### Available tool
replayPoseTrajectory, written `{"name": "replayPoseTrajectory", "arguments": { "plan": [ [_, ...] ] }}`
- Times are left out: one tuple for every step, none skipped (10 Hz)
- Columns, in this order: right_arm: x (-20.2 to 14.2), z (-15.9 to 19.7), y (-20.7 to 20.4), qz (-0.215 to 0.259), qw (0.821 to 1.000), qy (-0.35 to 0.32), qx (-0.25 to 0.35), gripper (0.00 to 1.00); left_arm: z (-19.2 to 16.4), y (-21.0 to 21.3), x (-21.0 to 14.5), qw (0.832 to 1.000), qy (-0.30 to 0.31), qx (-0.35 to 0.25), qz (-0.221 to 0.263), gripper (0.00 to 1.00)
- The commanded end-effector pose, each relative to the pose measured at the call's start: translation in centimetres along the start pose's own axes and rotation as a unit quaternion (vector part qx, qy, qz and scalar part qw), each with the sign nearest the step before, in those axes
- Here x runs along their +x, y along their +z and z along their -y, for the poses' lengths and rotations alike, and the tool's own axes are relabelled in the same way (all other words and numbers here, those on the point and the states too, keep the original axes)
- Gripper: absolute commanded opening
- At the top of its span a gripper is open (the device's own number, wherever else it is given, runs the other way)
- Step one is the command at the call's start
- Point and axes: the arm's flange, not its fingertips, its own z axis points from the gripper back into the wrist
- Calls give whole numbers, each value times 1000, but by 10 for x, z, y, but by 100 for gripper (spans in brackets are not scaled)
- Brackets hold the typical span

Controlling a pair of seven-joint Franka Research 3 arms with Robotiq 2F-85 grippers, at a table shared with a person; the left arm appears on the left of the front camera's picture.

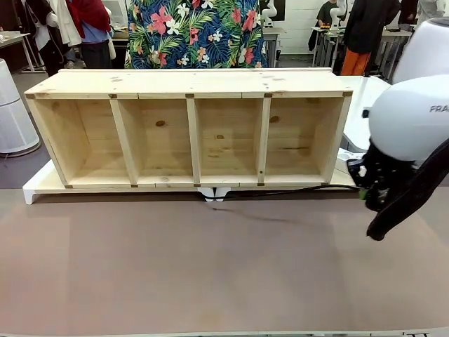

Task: Perform cable management.
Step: Pull the grasped Power Cable to the location of the Power Strip.

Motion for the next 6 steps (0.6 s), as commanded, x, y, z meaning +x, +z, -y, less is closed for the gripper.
{"name": "replayPoseTrajectory", "arguments": {
  "plan": [
    [-133, 82, -79, 11, 1000, -6, -18, 16, 0, 0, 1, 1000, 6, 0, 2, 100],
    [-132, 88, -80, 12, 1000, -8, -27, 16, 0, 0, 1, 1000, 6, 0, 2, 100],
    [-131, 92, -79, 15, 999, -7, -33, 16, 0, 0, 1, 1000, 6, 0, 2, 100],
    [-127, 94, -79, 28, 999, 2, -34, 16, 0, 0, 1, 1000, 6, 0, 2, 100],
    [-122, 92, -78, 37, 999, 8, -32, 16, 0, 0, 1, 1000, 6, 0, 2, 100],
    [-118, 90, -78, 38, 999, 15, -29, 16, 0, 0, 1, 1000, 6, 0, 2, 100]
  ]
}}
